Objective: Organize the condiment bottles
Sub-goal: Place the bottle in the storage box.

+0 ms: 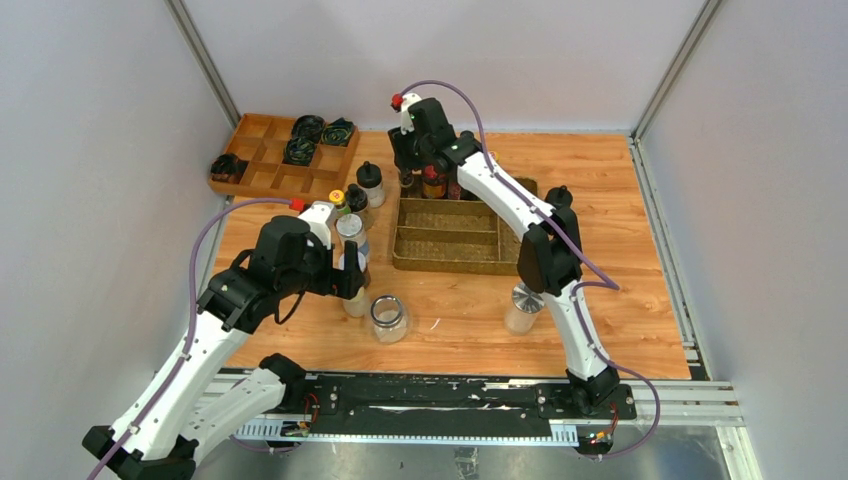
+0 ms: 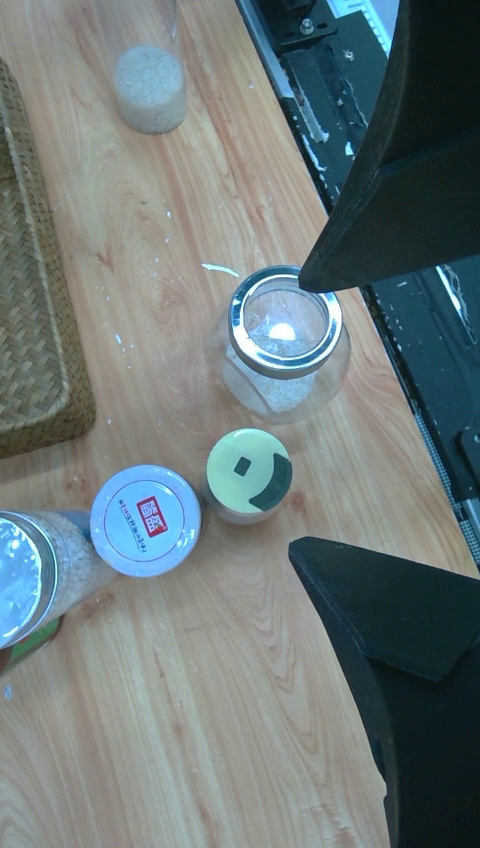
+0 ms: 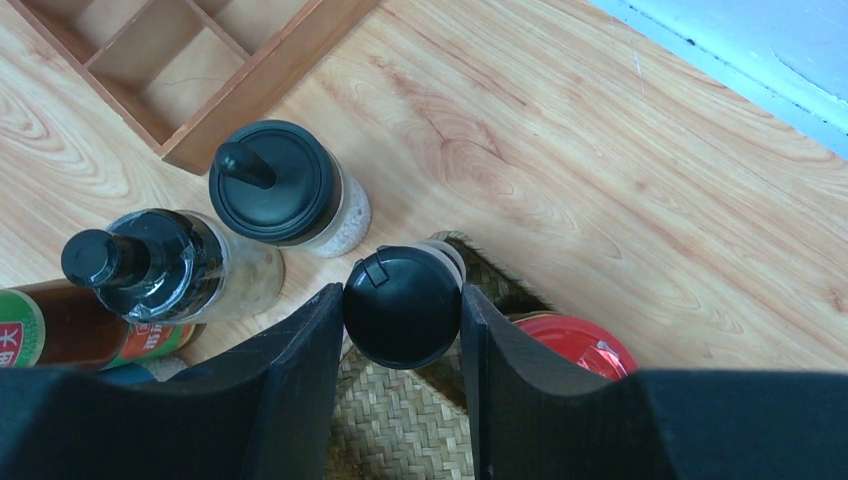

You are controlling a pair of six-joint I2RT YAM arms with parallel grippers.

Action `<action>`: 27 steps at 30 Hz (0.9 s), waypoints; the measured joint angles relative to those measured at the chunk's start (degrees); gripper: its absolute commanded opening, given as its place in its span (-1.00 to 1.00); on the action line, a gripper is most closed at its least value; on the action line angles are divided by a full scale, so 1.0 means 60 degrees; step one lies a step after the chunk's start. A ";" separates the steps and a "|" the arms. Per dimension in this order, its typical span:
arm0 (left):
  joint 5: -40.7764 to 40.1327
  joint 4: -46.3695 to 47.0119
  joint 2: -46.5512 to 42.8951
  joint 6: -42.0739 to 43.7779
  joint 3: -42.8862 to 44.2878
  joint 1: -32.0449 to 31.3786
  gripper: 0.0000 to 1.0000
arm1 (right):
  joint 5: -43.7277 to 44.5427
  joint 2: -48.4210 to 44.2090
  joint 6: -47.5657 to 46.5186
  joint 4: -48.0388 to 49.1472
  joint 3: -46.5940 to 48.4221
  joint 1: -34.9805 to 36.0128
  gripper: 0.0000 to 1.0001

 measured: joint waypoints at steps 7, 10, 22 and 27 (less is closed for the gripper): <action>0.0000 0.0000 0.0047 0.0000 0.0000 0.0000 0.99 | 0.0098 -0.0594 -0.0095 0.0044 -0.0896 0.0000 -0.29; 0.0000 0.0000 0.0047 0.0000 0.0000 0.0000 0.99 | 0.0215 -0.0885 -0.0149 0.0018 -0.1410 0.0000 -0.29; 0.0000 0.0000 0.0047 0.0000 0.0000 0.0000 0.99 | 0.0248 -0.0943 -0.0222 -0.0033 -0.1749 0.0000 0.11; -0.0004 0.0000 0.0055 0.0000 0.0000 0.0000 0.99 | 0.0193 -0.0943 -0.0248 0.0025 -0.1690 0.0004 0.49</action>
